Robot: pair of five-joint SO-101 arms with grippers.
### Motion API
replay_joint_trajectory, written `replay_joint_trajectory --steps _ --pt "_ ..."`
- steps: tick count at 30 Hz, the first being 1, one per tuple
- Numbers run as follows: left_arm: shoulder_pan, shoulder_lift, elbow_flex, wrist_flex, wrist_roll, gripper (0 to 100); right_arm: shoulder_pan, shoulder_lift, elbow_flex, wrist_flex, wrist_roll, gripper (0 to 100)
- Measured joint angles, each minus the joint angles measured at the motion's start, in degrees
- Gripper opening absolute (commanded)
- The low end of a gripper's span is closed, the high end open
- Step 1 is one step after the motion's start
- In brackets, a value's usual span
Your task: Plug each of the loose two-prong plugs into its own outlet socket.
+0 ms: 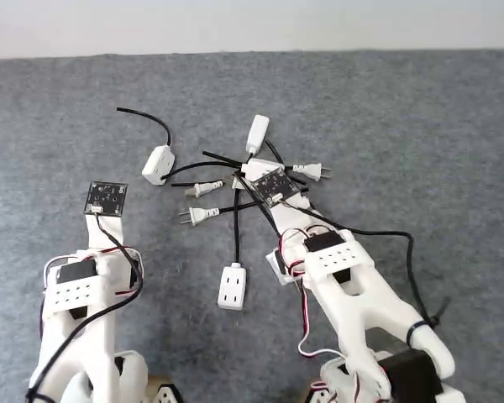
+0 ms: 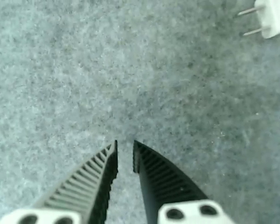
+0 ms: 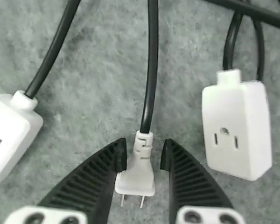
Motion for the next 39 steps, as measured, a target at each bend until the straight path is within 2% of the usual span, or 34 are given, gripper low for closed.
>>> replay_joint_trajectory --steps 3,9,23,26,32,39 --pt "0.0 0.0 0.0 0.0 0.0 5 0.0 0.0 0.0 0.0 0.0 12.5" --pt "0.0 0.0 0.0 0.0 0.0 5 0.09 0.0 0.0 -1.05 0.0 3.9" --pt "0.0 0.0 0.0 0.0 0.0 5 0.18 0.0 0.0 -1.41 0.26 4.2" --pt "0.0 0.0 0.0 0.0 0.0 5 0.18 0.0 0.0 -1.41 0.26 0.2" --pt "0.0 0.0 0.0 0.0 0.0 5 0.26 0.0 0.0 -1.32 0.26 0.8" --pt "0.0 0.0 0.0 0.0 0.0 5 0.0 -3.87 -4.22 8.79 -1.32 0.8"
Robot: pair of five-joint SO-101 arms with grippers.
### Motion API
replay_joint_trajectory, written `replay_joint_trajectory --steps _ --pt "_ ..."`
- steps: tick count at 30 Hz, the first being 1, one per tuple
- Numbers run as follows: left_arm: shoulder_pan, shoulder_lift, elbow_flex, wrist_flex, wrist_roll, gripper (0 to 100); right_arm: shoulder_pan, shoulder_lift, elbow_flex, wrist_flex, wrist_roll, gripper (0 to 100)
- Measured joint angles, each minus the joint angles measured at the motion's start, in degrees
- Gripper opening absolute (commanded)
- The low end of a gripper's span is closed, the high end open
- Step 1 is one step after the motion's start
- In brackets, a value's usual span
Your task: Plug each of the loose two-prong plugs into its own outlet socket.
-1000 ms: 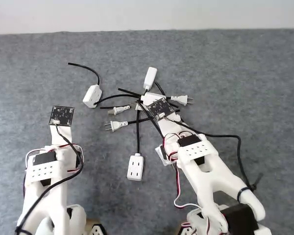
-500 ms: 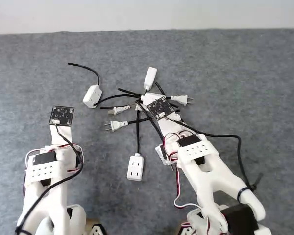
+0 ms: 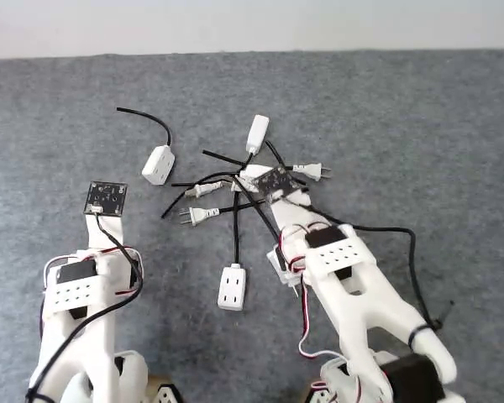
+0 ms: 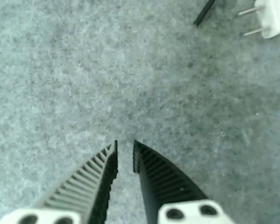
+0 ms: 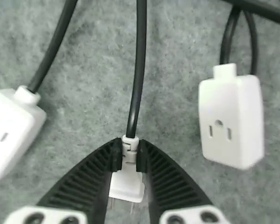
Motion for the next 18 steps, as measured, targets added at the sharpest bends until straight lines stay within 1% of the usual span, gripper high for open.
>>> replay_joint_trajectory --steps 4,9,11,14,18 --pt "0.0 0.0 0.0 0.0 2.46 5 -2.02 -8.88 -2.99 7.56 -1.05 0.8" --pt "0.0 0.0 0.0 0.0 2.99 5 -3.69 -19.69 -9.41 16.18 -1.05 0.8" --pt "0.35 0.0 0.0 0.0 2.99 5 -4.22 -22.33 -13.54 19.69 -1.05 0.8" --pt "2.55 0.09 0.0 0.53 2.64 5 -7.82 -23.74 -20.66 25.05 -0.88 0.8" --pt "7.65 4.13 -0.09 2.46 -4.84 5 -15.56 -24.35 -25.23 27.69 0.18 0.8"
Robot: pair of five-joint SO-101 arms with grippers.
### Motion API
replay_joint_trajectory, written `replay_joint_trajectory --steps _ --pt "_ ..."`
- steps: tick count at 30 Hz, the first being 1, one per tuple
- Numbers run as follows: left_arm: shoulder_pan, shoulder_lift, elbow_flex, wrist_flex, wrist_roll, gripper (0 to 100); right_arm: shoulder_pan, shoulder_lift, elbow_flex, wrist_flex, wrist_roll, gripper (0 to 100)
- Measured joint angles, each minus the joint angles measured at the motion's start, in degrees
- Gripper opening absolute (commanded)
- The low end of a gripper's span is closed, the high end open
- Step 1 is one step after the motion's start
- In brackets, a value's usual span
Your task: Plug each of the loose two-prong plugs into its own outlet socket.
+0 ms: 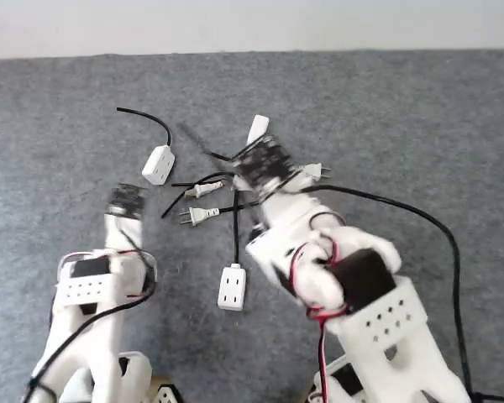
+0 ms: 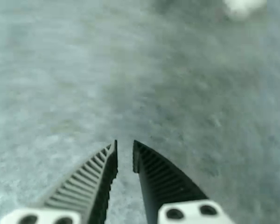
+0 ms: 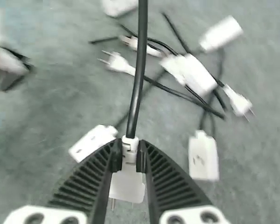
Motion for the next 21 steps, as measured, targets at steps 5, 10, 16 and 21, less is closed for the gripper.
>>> replay_joint_trajectory --steps 5,10,16,21 --pt "2.81 8.18 -4.13 2.55 -8.35 5 -8.88 0.0 -0.35 -0.7 2.02 0.8" --pt "3.34 10.37 -6.07 3.6 -10.81 2 -11.43 0.0 4.66 -4.75 2.29 0.8" --pt "3.43 5.27 -4.13 3.78 -14.68 1 -11.69 0.0 12.92 -13.19 2.29 0.8" --pt "6.86 -5.19 3.16 3.78 -15.82 1 -11.6 0.18 16.79 -18.64 2.29 0.8"
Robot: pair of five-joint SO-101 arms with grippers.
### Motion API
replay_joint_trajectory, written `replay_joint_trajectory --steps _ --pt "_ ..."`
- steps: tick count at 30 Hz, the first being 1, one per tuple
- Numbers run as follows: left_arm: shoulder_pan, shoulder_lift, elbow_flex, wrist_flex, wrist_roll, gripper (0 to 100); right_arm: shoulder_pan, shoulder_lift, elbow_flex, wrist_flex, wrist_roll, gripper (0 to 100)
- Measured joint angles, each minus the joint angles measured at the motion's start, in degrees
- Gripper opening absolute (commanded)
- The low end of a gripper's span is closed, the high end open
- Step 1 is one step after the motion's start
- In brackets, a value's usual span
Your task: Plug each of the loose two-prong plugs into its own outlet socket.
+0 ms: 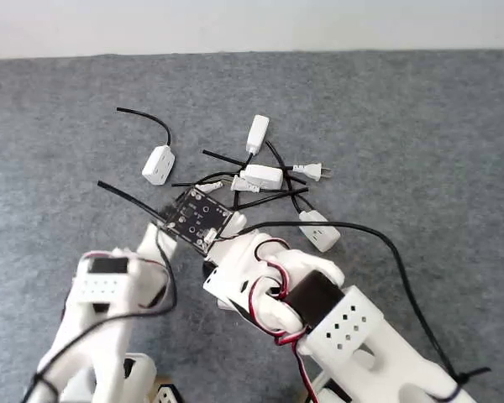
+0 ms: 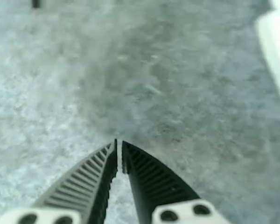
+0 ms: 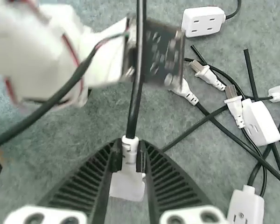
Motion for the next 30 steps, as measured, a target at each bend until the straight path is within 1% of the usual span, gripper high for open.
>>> replay_joint_trajectory --steps 5,9,13,15,20,22,26,30 --pt "1.32 -13.8 7.38 0.0 -0.7 1 -0.09 4.92 0.18 -3.25 -0.35 0.8" --pt "1.32 -20.57 9.58 0.0 2.99 1 0.09 8.26 0.26 -5.27 -2.64 0.9" --pt "1.41 -21.63 9.67 -0.53 7.47 1 0.0 8.97 0.26 -6.07 -6.59 0.9" --pt "-0.35 -21.71 9.67 -2.73 9.93 1 1.14 9.23 0.26 -6.15 -8.79 0.9" --pt "-5.98 -21.71 11.25 -12.31 19.78 1 7.03 9.23 0.26 -6.24 -14.07 0.9" --pt "-7.91 -21.71 11.34 -16.0 22.59 1 8.88 9.23 0.97 -6.42 -15.91 0.9" --pt "-10.9 -21.71 11.34 -19.69 24.88 1 10.55 9.32 3.6 -7.03 -18.29 0.9" --pt "-11.16 -21.71 11.34 -20.04 25.23 1 10.55 9.32 4.48 -7.3 -19.08 0.9"
